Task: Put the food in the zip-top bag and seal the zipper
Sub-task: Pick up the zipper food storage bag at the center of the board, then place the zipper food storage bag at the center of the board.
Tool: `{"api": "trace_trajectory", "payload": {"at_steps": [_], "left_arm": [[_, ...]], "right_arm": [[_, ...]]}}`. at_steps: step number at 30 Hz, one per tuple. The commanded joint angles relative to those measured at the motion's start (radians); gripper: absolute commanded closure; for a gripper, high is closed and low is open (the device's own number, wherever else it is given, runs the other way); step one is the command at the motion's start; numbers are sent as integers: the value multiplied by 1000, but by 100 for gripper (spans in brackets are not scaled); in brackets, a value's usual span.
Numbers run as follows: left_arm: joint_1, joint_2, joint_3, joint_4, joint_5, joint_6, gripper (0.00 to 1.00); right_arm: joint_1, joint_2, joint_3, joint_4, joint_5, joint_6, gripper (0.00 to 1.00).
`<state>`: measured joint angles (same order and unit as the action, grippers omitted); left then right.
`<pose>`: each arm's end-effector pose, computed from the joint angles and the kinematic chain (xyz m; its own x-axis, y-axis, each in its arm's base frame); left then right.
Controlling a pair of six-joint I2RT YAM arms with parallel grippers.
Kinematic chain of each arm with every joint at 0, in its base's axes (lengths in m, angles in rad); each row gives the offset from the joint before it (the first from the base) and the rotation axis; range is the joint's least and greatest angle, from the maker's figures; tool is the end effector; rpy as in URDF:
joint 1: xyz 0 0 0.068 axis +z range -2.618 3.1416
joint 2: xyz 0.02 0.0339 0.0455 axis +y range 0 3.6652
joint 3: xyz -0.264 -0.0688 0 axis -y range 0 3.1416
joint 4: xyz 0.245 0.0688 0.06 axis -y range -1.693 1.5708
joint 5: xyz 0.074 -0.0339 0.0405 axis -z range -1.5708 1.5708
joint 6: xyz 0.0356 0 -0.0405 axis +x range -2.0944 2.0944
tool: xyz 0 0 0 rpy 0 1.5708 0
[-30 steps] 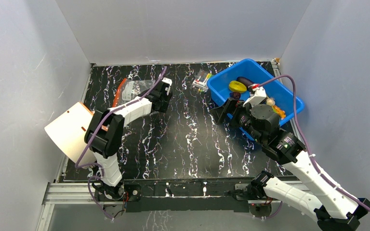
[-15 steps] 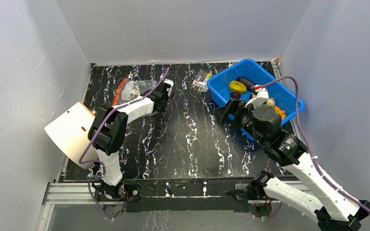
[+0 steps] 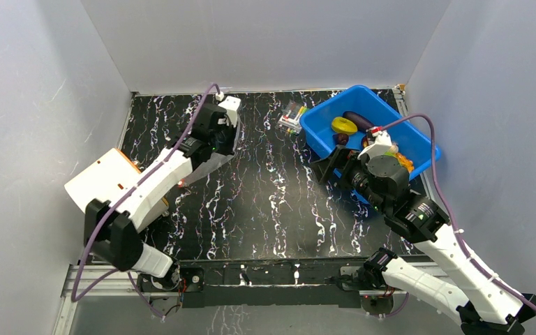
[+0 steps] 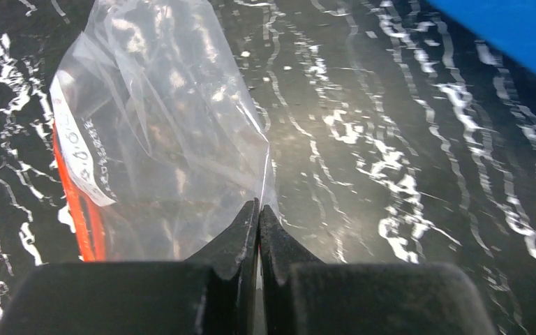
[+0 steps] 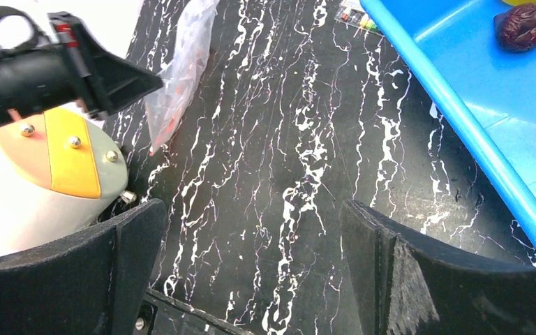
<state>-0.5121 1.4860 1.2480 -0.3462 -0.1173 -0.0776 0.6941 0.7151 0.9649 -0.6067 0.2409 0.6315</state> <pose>0.2994 -0.1635 0.3168 -0.5105 0.1986 -0.8366 0.3631 0.9318 -0.0003 0.1169 0.0862 0.3674 -0.4821 0.3447 -0.8055 -0.2042 0.8498 0.4859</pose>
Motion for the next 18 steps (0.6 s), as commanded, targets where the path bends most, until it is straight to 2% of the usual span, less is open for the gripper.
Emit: {"api": "trace_trajectory", "payload": {"at_steps": [1, 4, 8, 15, 18], "left_arm": [[-14, -108, -21, -100, 184, -48, 100], [-17, -186, -33, -116, 284, -77, 100], [-18, -262, -42, -94, 420, -136, 100], [-22, -328, -24, 15, 633, -277, 100], [-22, -350, -22, 61, 645, -333, 100]], "right_arm": [[5, 7, 33, 26, 4, 3, 6], [5, 28, 37, 54, -31, -23, 10], [5, 35, -10, 167, -176, -88, 16], [5, 77, -83, 261, -248, -30, 26], [5, 103, -95, 296, -251, -8, 30]]}}
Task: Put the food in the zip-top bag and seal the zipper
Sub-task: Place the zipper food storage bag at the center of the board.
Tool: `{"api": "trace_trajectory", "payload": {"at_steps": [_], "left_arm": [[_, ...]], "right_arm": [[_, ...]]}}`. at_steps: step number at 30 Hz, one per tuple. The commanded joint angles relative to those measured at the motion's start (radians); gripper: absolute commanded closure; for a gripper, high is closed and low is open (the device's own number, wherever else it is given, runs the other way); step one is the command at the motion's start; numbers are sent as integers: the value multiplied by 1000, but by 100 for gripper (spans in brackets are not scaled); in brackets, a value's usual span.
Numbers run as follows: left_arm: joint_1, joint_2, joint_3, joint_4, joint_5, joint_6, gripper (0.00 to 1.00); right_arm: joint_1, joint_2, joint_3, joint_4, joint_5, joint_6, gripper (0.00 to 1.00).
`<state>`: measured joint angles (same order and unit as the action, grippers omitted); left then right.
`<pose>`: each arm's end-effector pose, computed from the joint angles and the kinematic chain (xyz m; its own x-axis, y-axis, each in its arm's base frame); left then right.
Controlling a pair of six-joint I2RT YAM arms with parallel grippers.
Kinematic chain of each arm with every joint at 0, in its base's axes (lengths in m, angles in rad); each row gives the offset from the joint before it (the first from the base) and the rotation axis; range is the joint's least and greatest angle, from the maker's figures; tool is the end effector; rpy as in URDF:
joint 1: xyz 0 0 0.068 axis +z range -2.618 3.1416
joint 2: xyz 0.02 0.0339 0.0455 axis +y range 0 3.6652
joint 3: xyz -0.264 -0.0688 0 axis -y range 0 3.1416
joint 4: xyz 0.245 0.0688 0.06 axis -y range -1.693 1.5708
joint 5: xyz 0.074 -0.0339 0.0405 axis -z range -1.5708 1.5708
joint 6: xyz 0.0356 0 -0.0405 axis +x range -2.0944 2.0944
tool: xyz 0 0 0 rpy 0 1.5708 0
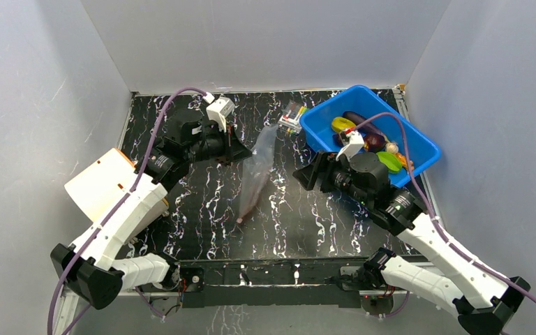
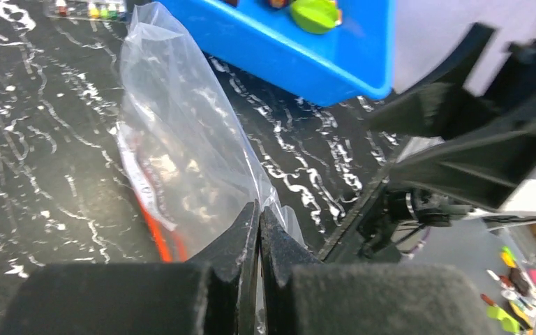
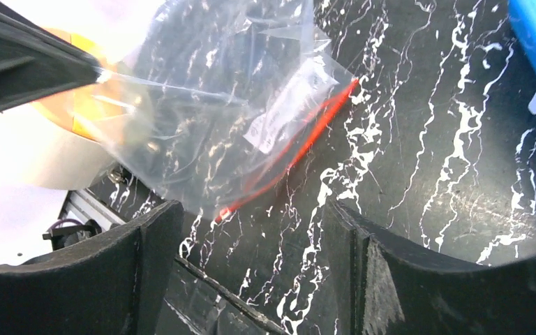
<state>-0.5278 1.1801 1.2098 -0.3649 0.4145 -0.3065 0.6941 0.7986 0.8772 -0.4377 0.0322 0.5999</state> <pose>0.2202 -0.1450 0.3898 -0.5092 -0.0228 -0.8604 0.6670 0.6213 -0.4112 0.1375 0.1129 0.3432 -0.5708 0.2590 -0.7791 -0.3561 0.7769 0.5192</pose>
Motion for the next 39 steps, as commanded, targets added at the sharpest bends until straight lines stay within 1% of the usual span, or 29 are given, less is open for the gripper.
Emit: {"api": "trace_trajectory", "payload": {"at_steps": [1, 5, 8, 11, 12, 13, 16, 17, 20, 21, 22, 25, 27, 29, 31, 39], "left_arm": [[-6, -52, 12, 85, 95, -117, 100], [-6, -73, -71, 66, -36, -124, 100], [-6, -70, -151, 37, -163, -107, 100], [-6, -34, -174, -36, -303, -87, 100], [-5, -13, -175, -58, -347, -80, 96], [-5, 1, -176, -76, -385, -73, 89], [-5, 18, -171, -104, -478, -57, 63], [-6, 16, -166, -107, -496, -48, 56], [-6, 6, -137, -118, -495, -18, 43], [-5, 2, -129, -119, -483, -9, 37], [-7, 0, -122, -120, -469, -2, 34], [-19, -3, -109, -114, -404, 2, 32], [-40, -1, -113, -95, -351, -7, 34], [-75, 7, -127, -77, -322, -27, 35], [-129, 27, -138, -63, -325, -46, 36], [-331, 130, -162, 67, -371, -99, 41]], "right_arm": [[5, 31, 1, 127, -42, 31, 31], [5, 63, 25, 110, -27, 46, 33], [5, 50, 0, 94, 7, 63, 34], [5, 28, -36, 75, 21, 92, 35], [5, 21, -48, 69, 19, 104, 35], [5, 13, -60, 64, 20, 113, 35], [5, -13, -78, 42, 36, 123, 36], [5, -19, -77, 30, 45, 124, 36], [5, -34, -64, -6, 75, 122, 35], [4, -37, -57, -15, 84, 123, 35], [5, -39, -50, -23, 96, 123, 35], [5, -47, -52, -30, 107, 154, 35], [5, -50, -55, -33, 95, 177, 35], [5, -50, -50, -49, 92, 198, 36], [5, -53, -43, -80, 113, 214, 36], [5, -174, 10, -148, 359, 310, 37]]}}
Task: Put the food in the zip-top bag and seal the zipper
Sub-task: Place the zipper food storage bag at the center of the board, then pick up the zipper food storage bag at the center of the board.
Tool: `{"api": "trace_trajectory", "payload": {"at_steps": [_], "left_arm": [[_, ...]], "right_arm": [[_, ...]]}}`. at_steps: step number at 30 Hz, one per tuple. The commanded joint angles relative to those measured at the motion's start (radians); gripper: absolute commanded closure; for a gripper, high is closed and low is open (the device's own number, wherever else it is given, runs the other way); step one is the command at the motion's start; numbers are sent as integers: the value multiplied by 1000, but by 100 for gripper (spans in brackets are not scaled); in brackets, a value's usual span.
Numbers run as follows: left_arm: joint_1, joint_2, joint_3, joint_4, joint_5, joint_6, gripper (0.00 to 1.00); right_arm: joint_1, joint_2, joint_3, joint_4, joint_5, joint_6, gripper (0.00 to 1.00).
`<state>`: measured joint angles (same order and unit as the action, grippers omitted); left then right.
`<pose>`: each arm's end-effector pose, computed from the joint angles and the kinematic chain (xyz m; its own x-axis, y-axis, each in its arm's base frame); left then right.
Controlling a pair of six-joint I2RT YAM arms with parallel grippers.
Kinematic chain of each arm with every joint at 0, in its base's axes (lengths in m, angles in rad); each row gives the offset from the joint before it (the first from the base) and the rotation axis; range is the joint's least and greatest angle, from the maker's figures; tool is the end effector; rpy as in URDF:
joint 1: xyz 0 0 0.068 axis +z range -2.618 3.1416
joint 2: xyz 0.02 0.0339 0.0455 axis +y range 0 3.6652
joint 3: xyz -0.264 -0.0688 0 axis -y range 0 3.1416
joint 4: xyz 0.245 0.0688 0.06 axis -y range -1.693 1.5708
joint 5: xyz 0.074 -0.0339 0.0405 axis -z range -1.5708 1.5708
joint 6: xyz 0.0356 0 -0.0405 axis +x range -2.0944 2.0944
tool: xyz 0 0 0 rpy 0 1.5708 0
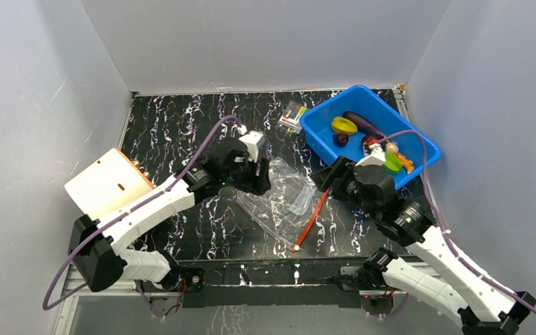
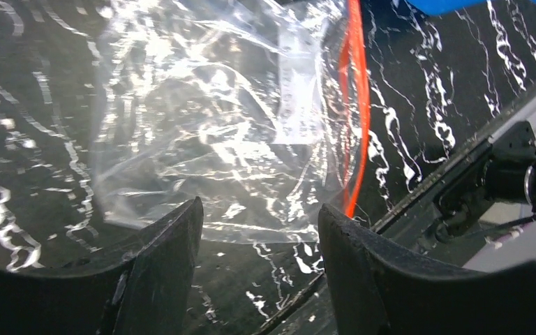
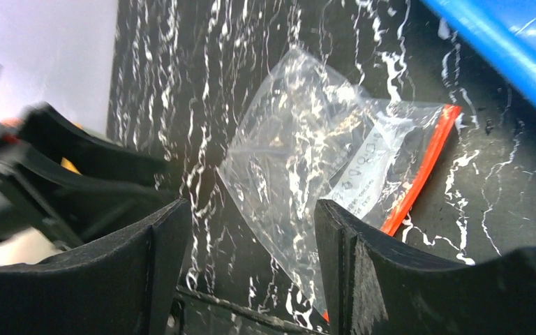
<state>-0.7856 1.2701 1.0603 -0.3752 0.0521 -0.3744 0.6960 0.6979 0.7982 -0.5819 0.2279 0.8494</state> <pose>0.2004 -0.2031 0.3128 -0.6329 0.1165 -0.7654 0.5432 0.7713 -0.3317 0.1217 0.0912 0.3170 -0.5884 0.4616 -0.6639 -0.0441 0.8015 0.5964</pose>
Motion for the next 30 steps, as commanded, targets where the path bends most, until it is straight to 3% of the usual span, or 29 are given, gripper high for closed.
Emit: {"api": "trace_trajectory", "payload": {"at_steps": [1, 9, 18, 30], "left_arm": [[-91, 49, -17, 98, -15, -36, 41], [-237, 185, -26, 236, -71, -53, 41], [-404, 428, 116, 255, -234, 39, 37], [-474, 604, 206, 234, -398, 132, 36]], "right_arm": [[3, -90, 109, -8, 194, 64, 37], [3, -161, 219, -27, 368, 75, 39], [3, -197, 269, -27, 435, 69, 40], [3, -206, 255, -49, 426, 95, 40]]}}
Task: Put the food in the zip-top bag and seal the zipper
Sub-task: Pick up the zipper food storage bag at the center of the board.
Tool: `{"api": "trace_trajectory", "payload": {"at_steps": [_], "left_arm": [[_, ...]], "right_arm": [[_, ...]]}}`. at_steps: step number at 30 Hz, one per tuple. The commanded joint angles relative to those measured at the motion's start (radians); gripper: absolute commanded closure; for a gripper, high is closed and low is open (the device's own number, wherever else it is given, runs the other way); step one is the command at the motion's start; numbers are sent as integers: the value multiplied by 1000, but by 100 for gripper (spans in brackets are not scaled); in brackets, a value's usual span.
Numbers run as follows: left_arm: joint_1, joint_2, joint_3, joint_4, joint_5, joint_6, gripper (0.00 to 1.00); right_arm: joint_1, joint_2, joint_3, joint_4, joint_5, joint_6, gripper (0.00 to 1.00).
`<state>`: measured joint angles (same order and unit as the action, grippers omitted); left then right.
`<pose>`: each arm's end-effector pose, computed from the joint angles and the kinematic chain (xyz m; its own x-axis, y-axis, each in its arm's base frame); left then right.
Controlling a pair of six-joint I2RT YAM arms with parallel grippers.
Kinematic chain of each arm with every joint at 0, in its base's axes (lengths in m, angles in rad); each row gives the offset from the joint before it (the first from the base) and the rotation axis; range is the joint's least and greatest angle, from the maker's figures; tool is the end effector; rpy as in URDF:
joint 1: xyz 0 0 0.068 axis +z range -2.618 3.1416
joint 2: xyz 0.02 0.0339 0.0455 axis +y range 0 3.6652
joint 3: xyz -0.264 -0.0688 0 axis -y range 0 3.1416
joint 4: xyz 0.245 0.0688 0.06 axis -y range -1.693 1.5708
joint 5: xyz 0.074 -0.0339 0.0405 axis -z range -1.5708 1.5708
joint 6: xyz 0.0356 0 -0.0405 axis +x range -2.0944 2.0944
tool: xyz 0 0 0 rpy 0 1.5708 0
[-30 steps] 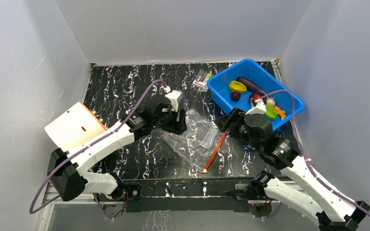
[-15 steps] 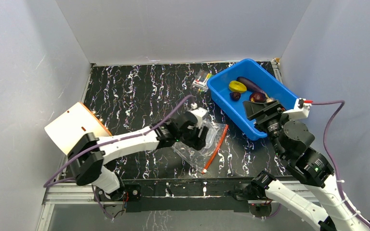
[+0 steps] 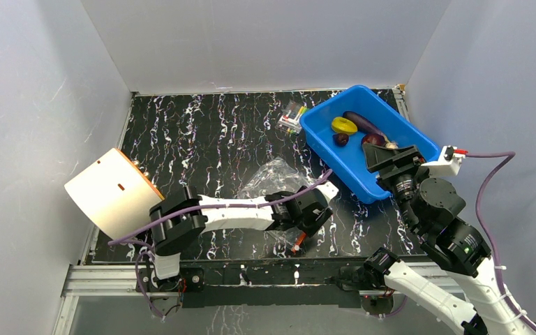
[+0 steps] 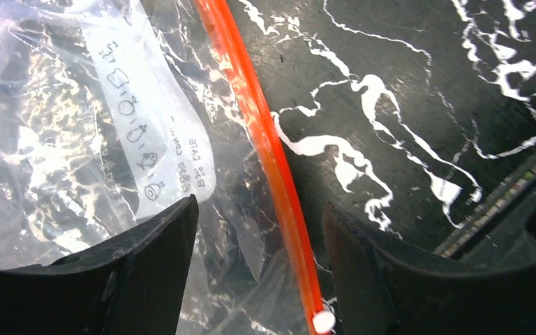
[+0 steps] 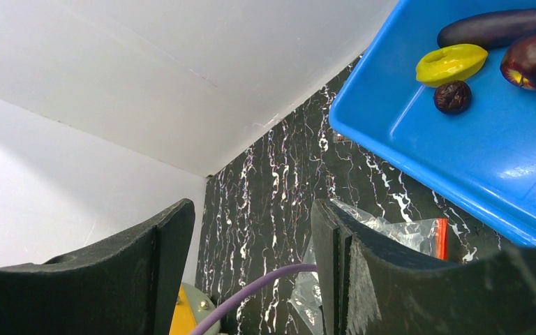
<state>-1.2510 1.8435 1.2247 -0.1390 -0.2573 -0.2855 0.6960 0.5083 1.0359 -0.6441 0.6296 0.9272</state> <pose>0.1357 -0.3809 0.2000 -0.4495 0.4910 -0.7462 0.7643 0.6438 -0.0367 0.0694 0.0307 0.4052 -0.1091 0.7514 -0.6508 0.0297 0.6568 0.7534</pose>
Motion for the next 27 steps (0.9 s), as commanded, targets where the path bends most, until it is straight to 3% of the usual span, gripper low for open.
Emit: {"api": "trace_trajectory", "payload": {"at_steps": [1, 7, 11, 15, 19, 27], "left_arm": [[-11, 40, 45, -2, -98, 47, 37], [-23, 78, 52, -2, -157, 57, 47], [-28, 61, 31, 8, -202, 60, 78], [-31, 7, 2, 19, -228, 54, 93], [-31, -51, -26, 18, -246, 34, 100], [-25, -202, -73, 25, -237, -36, 100]], "right_arm": [[3, -15, 15, 14, 26, 16, 40], [3, -7, 14, 14, 32, 4, 40], [3, -9, 7, 8, 36, 1, 39], [3, -14, -15, 4, 25, 1, 39], [3, -6, -40, -8, 2, 1, 38], [3, 30, -102, 13, -108, -16, 37]]}}
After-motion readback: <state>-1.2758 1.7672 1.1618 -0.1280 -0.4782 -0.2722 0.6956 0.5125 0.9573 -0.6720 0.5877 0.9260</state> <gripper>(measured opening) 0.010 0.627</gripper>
